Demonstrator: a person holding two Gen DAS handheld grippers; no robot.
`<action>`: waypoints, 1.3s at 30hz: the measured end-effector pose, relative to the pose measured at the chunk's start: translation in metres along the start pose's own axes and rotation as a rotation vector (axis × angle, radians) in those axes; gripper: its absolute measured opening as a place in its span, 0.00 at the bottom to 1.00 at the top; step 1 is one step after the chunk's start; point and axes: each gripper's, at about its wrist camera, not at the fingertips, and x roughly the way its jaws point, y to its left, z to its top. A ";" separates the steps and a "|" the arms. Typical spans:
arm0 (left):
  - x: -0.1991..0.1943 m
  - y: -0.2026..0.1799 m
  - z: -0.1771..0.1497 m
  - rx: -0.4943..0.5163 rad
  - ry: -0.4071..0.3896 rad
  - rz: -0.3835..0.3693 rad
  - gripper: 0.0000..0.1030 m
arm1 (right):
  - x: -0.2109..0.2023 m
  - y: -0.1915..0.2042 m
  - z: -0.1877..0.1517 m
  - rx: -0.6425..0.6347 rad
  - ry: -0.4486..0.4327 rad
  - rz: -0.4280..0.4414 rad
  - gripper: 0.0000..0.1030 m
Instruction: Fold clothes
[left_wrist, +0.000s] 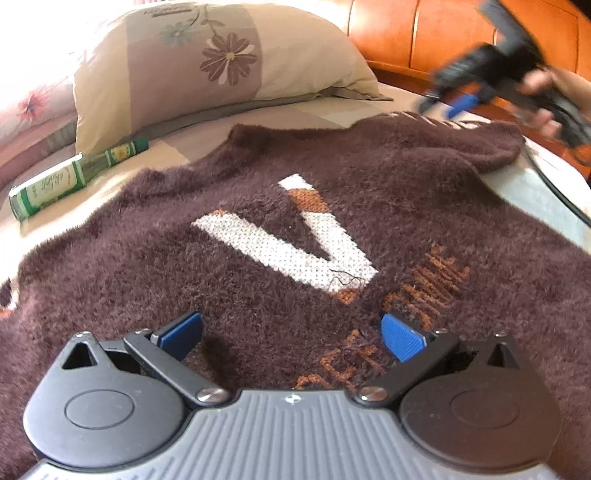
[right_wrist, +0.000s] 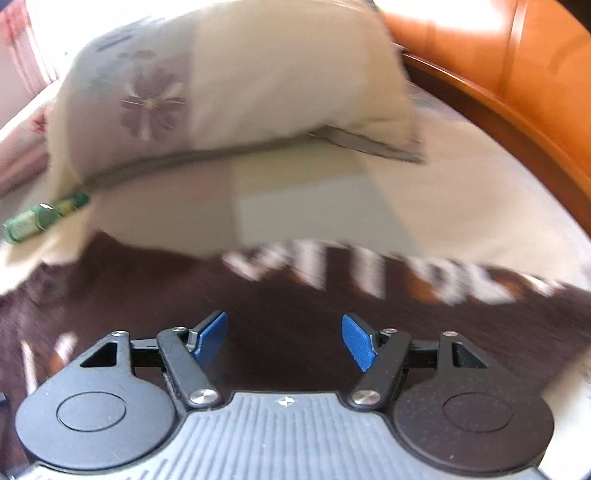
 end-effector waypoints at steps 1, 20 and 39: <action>0.001 0.000 -0.001 -0.002 0.002 -0.003 0.99 | 0.007 0.013 0.004 -0.004 -0.006 0.018 0.73; -0.002 0.001 0.003 0.016 0.023 -0.006 0.99 | 0.054 0.004 0.010 0.103 0.088 -0.127 0.86; 0.001 0.006 -0.003 -0.028 0.016 -0.029 1.00 | 0.029 0.017 -0.032 -0.194 0.162 -0.077 1.00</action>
